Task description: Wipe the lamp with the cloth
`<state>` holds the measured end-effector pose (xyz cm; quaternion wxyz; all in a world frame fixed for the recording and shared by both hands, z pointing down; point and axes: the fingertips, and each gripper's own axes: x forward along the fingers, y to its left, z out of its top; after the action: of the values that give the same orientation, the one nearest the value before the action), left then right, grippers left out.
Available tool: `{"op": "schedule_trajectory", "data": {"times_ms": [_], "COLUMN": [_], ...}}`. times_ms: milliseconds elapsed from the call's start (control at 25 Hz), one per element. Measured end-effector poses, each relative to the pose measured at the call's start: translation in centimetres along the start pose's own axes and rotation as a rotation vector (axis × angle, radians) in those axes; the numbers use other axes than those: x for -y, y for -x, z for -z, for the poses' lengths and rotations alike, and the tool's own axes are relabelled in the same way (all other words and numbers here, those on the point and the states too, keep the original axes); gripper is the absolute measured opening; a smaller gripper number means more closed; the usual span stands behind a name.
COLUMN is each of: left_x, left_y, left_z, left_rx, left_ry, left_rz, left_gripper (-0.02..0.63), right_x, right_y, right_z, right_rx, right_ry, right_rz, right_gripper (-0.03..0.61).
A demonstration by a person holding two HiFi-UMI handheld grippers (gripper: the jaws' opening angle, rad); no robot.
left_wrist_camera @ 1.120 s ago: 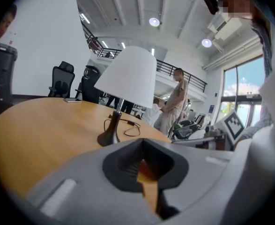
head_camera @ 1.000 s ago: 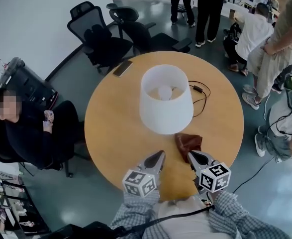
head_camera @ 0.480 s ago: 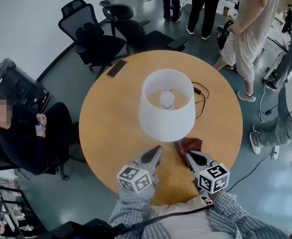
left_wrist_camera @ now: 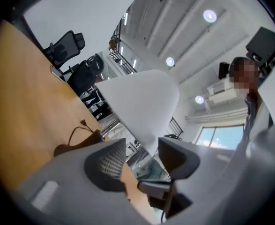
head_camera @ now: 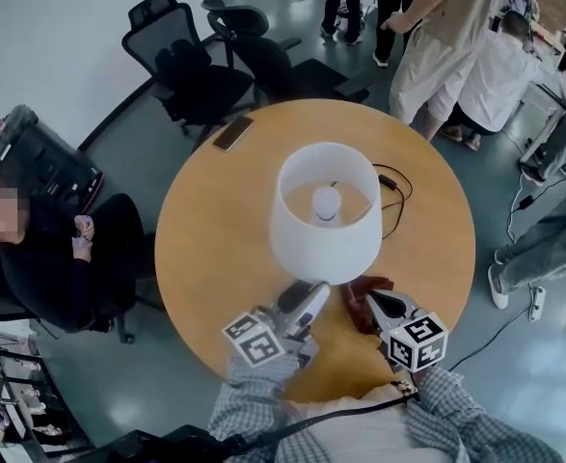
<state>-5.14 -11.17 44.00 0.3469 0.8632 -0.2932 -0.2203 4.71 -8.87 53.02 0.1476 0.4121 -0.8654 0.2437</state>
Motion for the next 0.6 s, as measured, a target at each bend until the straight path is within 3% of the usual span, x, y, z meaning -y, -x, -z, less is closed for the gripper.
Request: {"op": "schedule_trajectory", "data": {"times_ms": [200,400,600], "left_x": [0.1,0.8,0.8], "left_y": [-0.5,-0.5,-0.5], "left_z": [-0.5,-0.6,-0.5], "left_rx": [0.042,0.052,0.055], "left_ry": [0.009,-0.025,-0.020], "left_rz": [0.018,0.026,0.008], "left_gripper": [0.212,0.149,0.149], "right_x": [0.4,-0.3,0.0], "right_y": [-1.3,-3.2,-5.2], "right_z": [3.4,7.5,11.1], "right_rx": [-0.141,-0.300,-0.456], "right_ry": [0.137,0.228,0.405], "right_rz": [-0.045,-0.110,-0.066], "right_gripper": [0.005,0.202,0.291]}}
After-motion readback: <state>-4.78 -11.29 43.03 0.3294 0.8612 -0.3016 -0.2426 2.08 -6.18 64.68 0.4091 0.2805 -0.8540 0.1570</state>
